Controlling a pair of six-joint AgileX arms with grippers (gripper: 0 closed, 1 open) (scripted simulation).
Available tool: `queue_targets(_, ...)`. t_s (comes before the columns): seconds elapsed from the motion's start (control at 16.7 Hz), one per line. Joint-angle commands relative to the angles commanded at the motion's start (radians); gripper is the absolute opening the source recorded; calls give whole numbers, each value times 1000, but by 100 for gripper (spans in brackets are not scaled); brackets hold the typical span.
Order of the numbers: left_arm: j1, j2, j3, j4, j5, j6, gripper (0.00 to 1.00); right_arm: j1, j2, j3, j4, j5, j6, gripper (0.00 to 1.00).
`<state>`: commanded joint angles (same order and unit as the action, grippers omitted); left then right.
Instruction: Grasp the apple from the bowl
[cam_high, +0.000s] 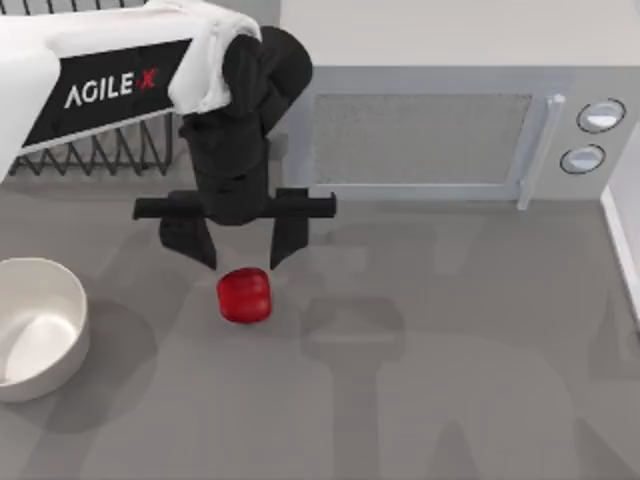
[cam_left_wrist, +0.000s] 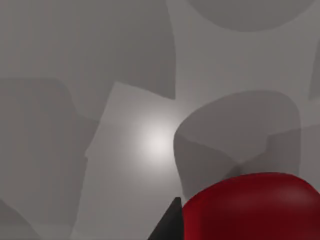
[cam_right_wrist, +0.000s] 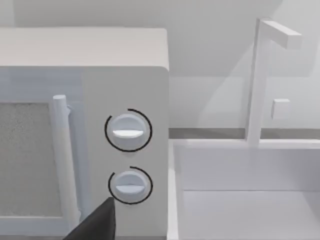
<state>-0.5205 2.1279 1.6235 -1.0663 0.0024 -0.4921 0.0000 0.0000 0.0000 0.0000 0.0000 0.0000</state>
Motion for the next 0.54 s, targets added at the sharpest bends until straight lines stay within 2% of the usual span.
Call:
queue_targets(0.18, 0, 0, 0, 0, 0, 0, 98, 0, 0, 0, 0, 0, 0, 100)
queue_targets(0.54, 0, 0, 0, 0, 0, 0, 100, 0, 0, 0, 0, 0, 0, 100)
